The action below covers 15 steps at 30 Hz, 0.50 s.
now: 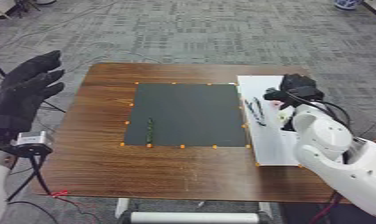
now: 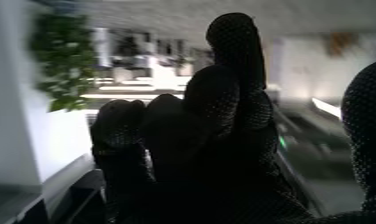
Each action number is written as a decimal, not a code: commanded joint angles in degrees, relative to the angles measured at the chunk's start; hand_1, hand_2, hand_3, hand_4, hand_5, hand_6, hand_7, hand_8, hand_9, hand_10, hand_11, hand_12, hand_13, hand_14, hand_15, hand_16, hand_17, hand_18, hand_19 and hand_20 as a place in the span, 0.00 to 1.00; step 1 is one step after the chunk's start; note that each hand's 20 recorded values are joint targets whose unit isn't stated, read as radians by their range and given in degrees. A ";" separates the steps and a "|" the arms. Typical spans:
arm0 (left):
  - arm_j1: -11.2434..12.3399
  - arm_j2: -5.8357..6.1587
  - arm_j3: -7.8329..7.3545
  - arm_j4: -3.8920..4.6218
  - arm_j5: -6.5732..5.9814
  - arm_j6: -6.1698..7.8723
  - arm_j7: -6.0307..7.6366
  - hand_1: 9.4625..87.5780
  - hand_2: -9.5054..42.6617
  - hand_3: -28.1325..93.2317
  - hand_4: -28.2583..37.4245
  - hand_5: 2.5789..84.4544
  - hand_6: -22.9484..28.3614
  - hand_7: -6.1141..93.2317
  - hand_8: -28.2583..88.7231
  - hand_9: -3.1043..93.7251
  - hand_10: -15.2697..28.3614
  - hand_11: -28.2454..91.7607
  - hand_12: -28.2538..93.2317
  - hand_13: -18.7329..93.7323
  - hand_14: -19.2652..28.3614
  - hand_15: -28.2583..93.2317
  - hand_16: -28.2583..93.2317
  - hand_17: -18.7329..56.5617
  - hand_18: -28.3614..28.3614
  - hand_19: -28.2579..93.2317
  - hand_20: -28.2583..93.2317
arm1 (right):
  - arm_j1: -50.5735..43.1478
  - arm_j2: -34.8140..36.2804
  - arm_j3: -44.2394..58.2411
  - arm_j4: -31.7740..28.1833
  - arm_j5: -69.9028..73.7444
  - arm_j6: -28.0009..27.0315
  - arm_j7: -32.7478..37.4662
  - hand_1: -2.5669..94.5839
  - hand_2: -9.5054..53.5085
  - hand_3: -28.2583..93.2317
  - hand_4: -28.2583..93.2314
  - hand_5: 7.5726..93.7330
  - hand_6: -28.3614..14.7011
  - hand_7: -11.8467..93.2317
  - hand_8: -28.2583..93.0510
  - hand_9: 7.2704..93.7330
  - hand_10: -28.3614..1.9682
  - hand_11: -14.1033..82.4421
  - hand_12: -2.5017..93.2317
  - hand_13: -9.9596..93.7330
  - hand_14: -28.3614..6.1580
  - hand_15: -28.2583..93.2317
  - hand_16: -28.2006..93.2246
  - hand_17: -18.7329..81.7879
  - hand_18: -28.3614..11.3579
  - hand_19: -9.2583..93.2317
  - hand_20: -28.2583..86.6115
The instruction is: Arrange flowers
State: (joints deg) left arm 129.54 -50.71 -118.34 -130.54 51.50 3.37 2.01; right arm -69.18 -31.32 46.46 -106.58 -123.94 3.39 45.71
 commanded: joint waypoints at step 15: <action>-0.06 -0.07 0.51 0.02 -0.01 -0.09 -0.15 0.22 0.03 0.81 0.03 0.23 0.49 0.27 0.16 0.17 0.55 0.39 0.40 0.21 0.65 0.54 0.20 0.10 0.81 0.55 0.30 | -34.38 8.33 24.92 -2.66 -3.45 -7.49 4.48 0.19 0.00 0.90 0.00 0.78 0.64 0.58 0.15 0.77 0.54 0.74 0.52 0.78 0.53 0.88 0.54 0.55 0.15 0.98 0.65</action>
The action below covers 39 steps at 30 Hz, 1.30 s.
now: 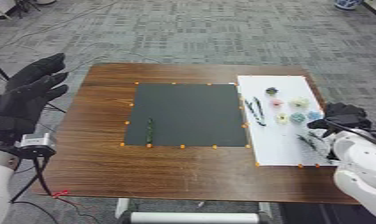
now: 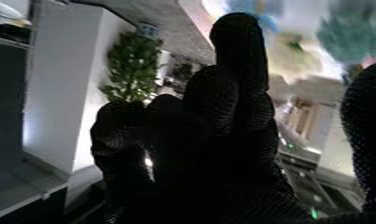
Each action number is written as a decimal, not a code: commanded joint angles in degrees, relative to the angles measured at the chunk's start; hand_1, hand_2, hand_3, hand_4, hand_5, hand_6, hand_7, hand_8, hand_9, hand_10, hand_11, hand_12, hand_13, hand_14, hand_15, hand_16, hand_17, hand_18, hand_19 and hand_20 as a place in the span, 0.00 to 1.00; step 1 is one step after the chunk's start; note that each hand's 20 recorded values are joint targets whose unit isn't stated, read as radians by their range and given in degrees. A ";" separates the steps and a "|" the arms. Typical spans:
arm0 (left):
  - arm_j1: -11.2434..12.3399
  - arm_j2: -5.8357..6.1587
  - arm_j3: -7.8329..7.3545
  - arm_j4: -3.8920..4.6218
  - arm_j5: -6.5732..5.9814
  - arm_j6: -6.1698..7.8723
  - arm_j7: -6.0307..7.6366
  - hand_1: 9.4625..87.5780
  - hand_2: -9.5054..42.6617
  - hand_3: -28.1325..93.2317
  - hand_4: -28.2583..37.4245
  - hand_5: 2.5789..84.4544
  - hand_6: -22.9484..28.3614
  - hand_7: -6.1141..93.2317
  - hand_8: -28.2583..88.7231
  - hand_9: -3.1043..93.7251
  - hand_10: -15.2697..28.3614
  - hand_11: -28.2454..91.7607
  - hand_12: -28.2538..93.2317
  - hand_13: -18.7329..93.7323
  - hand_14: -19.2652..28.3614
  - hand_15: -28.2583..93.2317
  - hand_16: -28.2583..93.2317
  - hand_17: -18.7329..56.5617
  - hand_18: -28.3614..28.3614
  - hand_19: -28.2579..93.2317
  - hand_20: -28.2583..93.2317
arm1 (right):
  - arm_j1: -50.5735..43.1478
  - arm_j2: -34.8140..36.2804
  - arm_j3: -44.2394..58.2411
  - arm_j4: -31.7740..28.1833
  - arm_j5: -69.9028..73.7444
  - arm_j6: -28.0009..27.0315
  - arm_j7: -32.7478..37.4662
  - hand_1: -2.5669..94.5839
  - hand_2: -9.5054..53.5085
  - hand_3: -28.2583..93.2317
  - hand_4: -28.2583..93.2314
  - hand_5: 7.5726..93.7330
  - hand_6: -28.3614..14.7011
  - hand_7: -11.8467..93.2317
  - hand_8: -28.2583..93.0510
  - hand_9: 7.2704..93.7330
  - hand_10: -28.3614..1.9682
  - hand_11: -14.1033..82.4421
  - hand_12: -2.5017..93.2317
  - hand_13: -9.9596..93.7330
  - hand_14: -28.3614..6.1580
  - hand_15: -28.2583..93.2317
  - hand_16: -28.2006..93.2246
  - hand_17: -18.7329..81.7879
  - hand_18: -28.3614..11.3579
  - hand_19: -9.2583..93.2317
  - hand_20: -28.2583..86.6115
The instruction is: Arrange flowers
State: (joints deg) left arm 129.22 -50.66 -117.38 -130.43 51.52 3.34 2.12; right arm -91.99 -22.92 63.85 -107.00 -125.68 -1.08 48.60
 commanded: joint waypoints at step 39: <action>-0.08 0.46 -0.92 -0.49 -0.27 1.28 -0.95 0.22 0.03 0.81 0.03 0.23 0.49 0.27 0.16 0.17 0.56 0.39 0.40 0.21 0.65 0.54 0.20 0.10 0.81 0.55 0.30 | -5.64 1.38 6.99 -10.15 -3.90 10.74 0.95 0.36 0.00 0.97 0.15 0.89 0.71 0.61 0.45 0.92 0.65 0.79 0.53 0.89 0.58 0.92 0.55 0.64 0.13 1.00 0.73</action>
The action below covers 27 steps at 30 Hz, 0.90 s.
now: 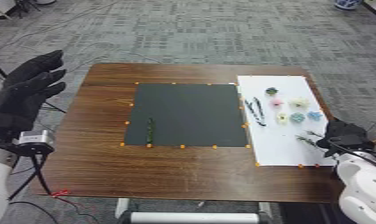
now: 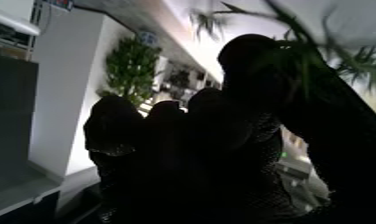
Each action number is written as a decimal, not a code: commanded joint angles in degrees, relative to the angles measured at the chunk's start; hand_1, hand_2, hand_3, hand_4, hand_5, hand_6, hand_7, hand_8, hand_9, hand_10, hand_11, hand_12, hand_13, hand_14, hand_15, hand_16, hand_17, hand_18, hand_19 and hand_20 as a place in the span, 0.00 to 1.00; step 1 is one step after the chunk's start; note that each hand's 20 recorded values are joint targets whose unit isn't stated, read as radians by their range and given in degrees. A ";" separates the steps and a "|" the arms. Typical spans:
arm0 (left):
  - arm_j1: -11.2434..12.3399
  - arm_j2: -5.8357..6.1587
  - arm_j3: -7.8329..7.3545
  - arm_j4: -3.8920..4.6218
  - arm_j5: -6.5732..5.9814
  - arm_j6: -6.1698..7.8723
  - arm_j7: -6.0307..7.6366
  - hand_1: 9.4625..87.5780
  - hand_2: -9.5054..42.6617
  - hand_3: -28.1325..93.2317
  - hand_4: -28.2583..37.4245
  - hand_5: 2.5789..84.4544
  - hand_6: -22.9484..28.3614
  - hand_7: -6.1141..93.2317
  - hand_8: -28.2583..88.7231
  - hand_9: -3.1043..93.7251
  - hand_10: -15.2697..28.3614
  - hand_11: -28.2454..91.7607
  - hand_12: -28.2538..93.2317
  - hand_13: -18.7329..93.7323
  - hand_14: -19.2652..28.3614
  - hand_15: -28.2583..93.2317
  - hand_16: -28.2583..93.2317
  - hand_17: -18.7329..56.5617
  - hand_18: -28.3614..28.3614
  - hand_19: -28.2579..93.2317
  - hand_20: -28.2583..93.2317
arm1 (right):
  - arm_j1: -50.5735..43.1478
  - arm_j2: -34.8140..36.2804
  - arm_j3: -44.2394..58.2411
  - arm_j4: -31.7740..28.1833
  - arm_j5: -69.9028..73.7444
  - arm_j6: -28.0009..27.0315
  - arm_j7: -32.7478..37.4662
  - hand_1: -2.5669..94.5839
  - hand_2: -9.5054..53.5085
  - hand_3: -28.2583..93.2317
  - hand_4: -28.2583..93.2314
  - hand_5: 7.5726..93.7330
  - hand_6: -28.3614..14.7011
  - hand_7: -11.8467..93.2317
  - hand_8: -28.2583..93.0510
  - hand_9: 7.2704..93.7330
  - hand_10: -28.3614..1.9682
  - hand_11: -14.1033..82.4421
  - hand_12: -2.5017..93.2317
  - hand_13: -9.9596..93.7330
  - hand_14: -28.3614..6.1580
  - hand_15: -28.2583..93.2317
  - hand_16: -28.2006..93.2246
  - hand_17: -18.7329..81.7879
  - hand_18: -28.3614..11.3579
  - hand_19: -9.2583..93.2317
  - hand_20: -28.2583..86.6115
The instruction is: Arrange flowers
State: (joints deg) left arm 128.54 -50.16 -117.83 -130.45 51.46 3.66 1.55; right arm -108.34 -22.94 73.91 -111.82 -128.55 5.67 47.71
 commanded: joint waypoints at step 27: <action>-3.83 1.74 2.37 1.27 -0.09 -0.41 -1.13 0.21 0.02 0.82 0.02 0.24 0.48 0.27 0.16 0.18 0.55 0.39 0.40 0.21 0.65 0.54 0.20 0.10 0.81 0.55 0.30 | 56.70 -36.50 -49.70 13.30 5.57 -3.10 -1.31 0.35 0.08 0.97 0.14 0.92 0.74 0.58 0.45 0.97 0.69 0.76 0.53 0.93 0.63 0.92 0.56 0.71 0.13 1.00 0.77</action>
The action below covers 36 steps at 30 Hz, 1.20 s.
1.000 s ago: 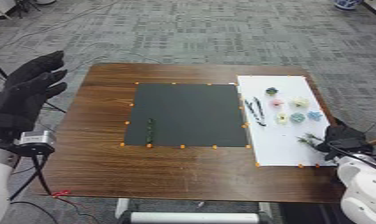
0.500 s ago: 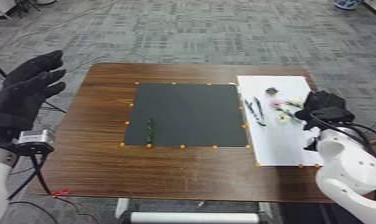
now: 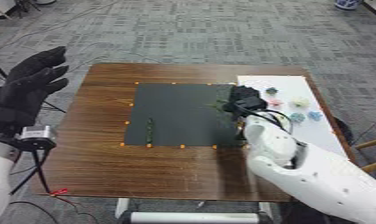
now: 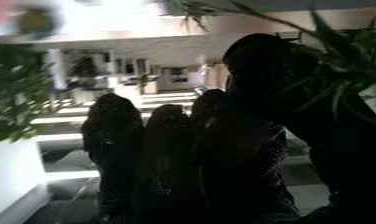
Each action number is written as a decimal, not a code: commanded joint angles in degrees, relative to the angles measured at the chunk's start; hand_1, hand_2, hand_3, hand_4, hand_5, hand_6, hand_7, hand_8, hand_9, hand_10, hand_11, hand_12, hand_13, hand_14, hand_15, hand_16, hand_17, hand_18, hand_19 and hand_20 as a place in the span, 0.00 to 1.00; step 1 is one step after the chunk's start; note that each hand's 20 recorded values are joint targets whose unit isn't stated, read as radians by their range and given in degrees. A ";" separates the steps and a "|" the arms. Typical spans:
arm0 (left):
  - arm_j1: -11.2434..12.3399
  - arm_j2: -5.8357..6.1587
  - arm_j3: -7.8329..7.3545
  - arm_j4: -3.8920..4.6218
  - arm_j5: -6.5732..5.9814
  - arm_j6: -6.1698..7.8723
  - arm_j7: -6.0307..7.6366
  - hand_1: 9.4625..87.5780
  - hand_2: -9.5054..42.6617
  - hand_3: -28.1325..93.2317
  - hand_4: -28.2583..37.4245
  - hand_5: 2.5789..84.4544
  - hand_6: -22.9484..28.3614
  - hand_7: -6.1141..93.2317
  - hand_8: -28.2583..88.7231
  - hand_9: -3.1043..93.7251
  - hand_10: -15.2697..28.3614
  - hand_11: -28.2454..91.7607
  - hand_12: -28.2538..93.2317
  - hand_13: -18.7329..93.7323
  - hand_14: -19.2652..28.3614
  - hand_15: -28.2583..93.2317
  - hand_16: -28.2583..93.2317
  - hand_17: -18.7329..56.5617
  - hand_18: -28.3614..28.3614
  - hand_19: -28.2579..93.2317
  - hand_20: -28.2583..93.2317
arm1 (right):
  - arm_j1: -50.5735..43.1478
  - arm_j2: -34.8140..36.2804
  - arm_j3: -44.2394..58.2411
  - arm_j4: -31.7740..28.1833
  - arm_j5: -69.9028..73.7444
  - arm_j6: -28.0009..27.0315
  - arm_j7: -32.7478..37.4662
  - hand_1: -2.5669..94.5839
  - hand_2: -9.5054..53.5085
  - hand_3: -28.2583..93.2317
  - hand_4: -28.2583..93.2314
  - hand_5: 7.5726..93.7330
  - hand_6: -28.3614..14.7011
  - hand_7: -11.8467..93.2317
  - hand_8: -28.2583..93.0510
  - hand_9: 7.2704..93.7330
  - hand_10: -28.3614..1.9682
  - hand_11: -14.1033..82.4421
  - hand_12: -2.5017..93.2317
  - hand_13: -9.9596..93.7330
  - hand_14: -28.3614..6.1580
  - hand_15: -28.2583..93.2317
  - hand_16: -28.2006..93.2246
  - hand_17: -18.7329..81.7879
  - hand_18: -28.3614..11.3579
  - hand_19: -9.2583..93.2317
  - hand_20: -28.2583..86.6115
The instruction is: Arrange flowers
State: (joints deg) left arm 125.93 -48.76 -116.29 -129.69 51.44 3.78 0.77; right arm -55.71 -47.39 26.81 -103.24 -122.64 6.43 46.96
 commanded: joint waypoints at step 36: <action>-3.52 2.04 2.92 1.49 -0.40 -1.64 -0.48 0.21 0.03 0.82 0.01 0.25 0.49 0.27 0.15 0.18 0.56 0.41 0.39 0.22 0.66 0.55 0.19 0.10 0.81 0.55 0.30 | 1.27 -22.11 -0.85 11.95 8.03 -26.11 0.69 0.23 0.31 0.92 0.05 0.98 0.75 0.62 0.21 1.00 0.69 0.78 0.47 0.96 0.62 0.91 0.55 0.74 0.11 1.00 0.78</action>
State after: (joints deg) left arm 122.28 -46.55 -113.11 -128.23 51.32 2.80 0.57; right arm -51.87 -69.31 25.69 -89.66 -114.11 -20.61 47.65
